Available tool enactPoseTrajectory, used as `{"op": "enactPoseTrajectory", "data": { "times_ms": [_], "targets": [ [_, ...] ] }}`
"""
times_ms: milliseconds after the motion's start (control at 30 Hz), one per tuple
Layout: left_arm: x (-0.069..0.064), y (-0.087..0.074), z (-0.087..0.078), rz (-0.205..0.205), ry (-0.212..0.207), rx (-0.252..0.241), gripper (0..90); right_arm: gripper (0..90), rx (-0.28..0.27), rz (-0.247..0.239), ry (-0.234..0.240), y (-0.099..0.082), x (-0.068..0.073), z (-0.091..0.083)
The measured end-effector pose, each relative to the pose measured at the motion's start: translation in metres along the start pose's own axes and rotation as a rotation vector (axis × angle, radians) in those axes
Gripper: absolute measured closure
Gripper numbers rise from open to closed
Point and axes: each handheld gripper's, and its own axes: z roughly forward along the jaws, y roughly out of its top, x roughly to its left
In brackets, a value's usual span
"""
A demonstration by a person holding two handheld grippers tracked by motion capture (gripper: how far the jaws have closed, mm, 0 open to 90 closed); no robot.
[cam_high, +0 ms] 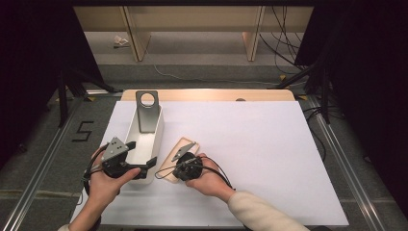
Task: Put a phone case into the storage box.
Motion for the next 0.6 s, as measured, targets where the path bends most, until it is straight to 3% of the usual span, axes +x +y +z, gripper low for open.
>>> {"op": "enactPoseTrajectory", "data": {
  "times_ms": [233,600],
  "targets": [
    [0.000,0.000,0.000,0.001,-0.002,0.001,4.0,90.0,0.054,-0.005,-0.005,0.001,-0.001,-0.005],
    [-0.003,0.000,0.001,0.011,-0.012,0.004,4.0,90.0,0.095,-0.003,-0.016,-0.006,-0.007,-0.014]
  ]
}}
